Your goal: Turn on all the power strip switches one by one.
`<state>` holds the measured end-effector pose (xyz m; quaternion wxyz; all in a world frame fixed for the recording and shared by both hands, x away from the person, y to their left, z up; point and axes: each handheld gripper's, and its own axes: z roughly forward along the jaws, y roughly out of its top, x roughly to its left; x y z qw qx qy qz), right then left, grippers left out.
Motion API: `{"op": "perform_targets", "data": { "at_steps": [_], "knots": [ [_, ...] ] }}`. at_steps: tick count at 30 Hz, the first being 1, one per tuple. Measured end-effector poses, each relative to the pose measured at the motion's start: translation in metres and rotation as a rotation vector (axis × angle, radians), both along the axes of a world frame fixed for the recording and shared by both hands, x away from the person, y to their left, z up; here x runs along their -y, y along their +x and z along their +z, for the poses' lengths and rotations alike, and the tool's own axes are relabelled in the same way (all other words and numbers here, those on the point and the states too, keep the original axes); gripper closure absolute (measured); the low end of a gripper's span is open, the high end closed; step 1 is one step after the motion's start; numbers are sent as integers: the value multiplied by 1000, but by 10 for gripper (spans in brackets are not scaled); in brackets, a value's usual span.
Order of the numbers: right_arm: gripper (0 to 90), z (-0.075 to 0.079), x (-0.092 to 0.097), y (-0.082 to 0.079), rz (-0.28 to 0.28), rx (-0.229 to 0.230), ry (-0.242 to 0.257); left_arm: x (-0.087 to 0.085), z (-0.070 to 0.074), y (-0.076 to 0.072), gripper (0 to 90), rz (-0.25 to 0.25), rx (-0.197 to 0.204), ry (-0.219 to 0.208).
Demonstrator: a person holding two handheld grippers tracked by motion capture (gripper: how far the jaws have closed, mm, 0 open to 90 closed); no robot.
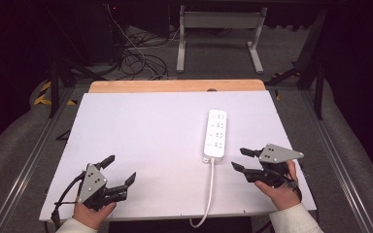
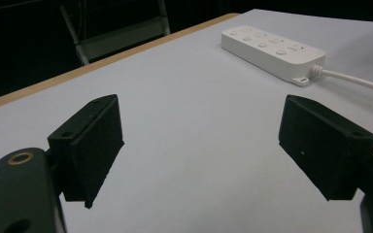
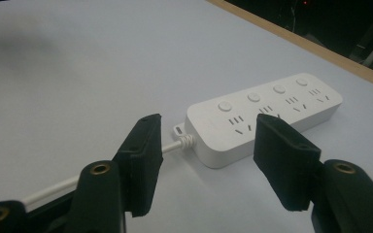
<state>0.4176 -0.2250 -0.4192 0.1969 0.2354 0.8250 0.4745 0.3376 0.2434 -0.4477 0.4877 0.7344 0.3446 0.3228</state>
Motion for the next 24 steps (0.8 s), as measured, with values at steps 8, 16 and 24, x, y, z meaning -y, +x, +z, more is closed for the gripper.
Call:
{"op": "perform_targets", "data": {
  "at_steps": [8, 16, 24],
  "knots": [
    [483, 10, -9, 11, 14, -18, 0, 0, 0, 0, 165, -5, 2, 10],
    [503, 17, -18, 24, 21, -27, -12, 1, 0, 0, 165, -6, -3, 6],
    [512, 25, -31, 33, 41, -34, -34, 1, 0, 0, 165, -10, -5, 7]
  ]
}}
